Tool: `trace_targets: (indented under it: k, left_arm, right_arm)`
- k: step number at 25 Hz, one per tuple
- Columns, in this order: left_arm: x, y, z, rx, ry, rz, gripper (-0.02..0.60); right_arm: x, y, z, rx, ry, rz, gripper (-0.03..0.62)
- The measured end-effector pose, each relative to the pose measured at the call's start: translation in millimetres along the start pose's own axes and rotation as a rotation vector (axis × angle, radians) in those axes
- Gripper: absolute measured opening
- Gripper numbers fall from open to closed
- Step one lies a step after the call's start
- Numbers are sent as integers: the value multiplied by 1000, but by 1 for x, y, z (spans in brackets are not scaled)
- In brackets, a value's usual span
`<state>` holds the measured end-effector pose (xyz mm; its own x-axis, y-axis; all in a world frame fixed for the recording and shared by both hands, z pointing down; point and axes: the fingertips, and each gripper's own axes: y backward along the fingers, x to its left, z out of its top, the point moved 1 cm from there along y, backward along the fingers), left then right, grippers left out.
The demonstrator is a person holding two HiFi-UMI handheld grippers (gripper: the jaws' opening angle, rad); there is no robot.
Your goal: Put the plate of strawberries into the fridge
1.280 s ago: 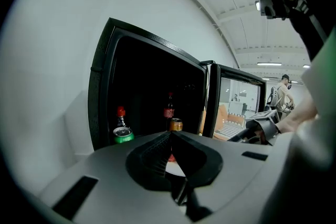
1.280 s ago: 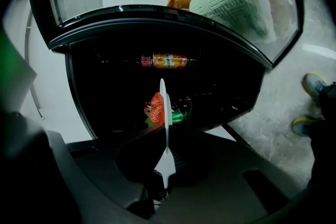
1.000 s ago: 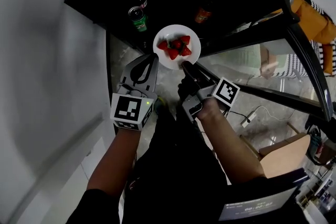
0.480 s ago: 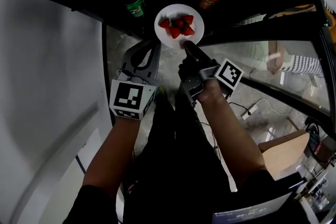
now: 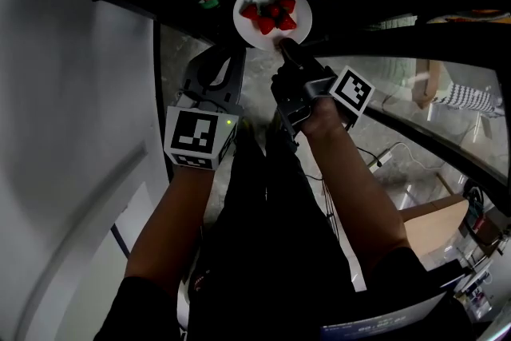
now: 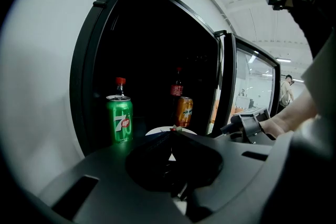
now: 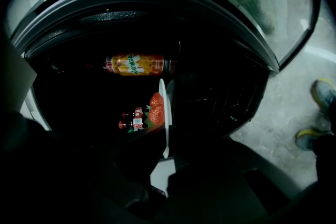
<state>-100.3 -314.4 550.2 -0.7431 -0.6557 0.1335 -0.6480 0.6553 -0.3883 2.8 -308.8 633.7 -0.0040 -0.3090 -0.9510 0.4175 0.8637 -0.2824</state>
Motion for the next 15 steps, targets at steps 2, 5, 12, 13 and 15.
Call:
trace_targets:
  k: [2,5,12,13,15]
  left_arm:
    - [3,-2,1,-7,7,11,5]
    - [6,-4,0,-9,17,19,5]
    - [12,-5,0,-6,20,29,5]
    - [12,-5,0,-5,21,29,6]
    - [14,-5,-3,0,23,30,6]
  right_arm:
    - [-1,-3,2,0,0,5,18]
    - [-1,-8,4,-2,-1,16,18]
    - [2,-23,9,-6,-9,38,18]
    - [2,-25,10,-8,-11,40,18]
    - [2,-29,12,-12,-14,45,18]
